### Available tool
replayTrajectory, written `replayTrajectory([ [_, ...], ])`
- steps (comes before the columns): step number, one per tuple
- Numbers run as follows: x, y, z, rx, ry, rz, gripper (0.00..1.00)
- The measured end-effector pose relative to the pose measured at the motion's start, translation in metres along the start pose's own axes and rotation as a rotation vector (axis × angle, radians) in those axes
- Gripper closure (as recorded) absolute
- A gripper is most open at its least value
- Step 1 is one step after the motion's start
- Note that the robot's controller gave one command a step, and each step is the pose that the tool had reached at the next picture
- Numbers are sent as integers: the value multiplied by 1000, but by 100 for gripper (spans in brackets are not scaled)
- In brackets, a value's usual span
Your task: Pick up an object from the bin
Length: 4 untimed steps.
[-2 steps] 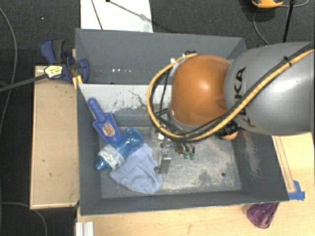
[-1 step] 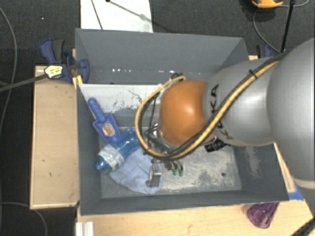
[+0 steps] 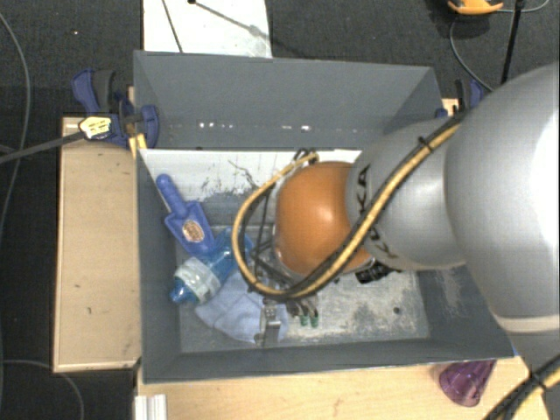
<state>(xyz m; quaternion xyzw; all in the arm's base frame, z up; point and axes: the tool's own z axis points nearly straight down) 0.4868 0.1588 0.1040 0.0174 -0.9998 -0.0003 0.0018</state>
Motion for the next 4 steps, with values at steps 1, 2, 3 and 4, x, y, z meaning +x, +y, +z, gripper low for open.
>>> replayTrajectory([
  [1, 6, 24, -10, -4, -10, 108, 0],
  [2, -2, 39, 30, -2, -2, 162, 0],
  [3, -4, 35, 45, -5, -9, 282, 100],
  [4, -4, 34, 43, -5, -10, 297, 100],
])
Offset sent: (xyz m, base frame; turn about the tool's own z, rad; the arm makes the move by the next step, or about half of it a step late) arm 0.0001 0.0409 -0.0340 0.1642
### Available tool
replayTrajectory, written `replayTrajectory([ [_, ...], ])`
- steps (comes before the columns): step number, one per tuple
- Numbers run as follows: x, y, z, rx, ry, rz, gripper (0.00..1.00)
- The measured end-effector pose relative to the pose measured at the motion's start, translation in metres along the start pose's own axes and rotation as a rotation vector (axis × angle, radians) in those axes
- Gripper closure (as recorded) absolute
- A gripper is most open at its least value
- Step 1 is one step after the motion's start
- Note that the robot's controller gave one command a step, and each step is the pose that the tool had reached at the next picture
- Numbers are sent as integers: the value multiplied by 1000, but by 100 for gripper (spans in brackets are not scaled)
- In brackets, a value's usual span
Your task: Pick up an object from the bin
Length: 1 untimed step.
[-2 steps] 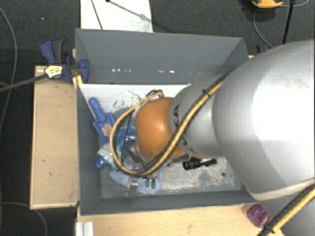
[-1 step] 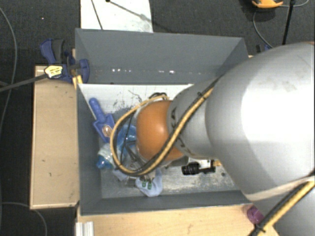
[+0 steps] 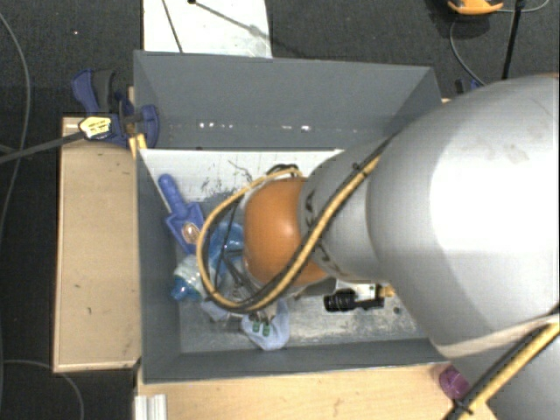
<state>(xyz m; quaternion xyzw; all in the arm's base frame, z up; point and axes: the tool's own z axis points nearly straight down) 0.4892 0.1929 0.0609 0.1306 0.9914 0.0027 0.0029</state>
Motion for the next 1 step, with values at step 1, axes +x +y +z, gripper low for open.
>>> replayTrajectory([
  [1, 1, -1, -6, 4, 5, 9, 100],
])
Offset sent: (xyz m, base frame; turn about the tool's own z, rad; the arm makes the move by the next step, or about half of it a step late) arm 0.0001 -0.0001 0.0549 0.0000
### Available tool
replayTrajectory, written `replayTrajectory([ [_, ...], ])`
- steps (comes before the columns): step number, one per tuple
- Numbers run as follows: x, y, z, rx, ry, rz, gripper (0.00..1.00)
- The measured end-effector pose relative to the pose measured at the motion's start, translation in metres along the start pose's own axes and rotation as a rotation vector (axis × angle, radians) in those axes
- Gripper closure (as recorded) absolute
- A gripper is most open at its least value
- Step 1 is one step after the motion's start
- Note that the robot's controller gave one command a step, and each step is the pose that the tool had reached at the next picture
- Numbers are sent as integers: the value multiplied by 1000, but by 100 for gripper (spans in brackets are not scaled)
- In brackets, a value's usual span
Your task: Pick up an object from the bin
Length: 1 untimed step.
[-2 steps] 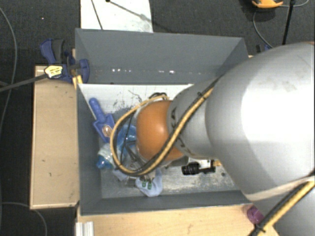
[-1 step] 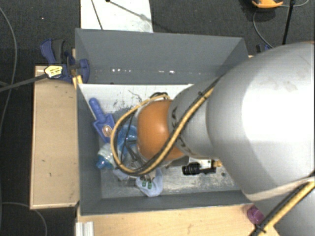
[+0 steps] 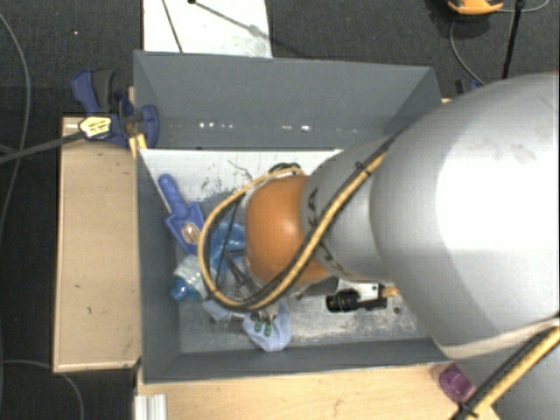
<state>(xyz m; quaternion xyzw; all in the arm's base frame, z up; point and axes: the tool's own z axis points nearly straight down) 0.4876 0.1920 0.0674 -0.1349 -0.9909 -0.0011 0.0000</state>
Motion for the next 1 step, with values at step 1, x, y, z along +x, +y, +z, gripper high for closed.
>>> replayTrajectory([
  [1, 1, 0, -21, 1, 2, -3, 100],
])
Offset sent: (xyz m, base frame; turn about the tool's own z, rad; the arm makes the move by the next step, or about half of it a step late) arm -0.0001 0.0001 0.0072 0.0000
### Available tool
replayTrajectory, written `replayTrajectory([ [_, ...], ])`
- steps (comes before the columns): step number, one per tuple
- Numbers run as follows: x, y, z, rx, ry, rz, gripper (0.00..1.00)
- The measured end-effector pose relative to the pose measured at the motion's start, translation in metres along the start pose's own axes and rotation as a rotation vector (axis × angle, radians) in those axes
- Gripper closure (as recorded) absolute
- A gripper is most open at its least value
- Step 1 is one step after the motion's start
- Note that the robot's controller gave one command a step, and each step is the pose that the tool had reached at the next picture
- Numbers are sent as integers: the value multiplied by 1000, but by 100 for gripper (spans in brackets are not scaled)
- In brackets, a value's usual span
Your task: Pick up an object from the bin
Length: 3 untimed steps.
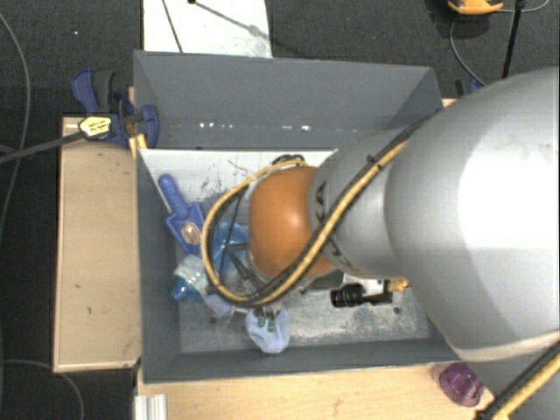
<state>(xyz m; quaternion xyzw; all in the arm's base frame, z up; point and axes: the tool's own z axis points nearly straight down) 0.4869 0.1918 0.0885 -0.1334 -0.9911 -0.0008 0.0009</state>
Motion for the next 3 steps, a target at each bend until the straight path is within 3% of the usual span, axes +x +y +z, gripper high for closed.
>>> replayTrajectory([
  [2, -3, 2, -20, -6, -9, -1, 100],
  [3, -1, 1, -30, -2, -3, -1, 100],
])
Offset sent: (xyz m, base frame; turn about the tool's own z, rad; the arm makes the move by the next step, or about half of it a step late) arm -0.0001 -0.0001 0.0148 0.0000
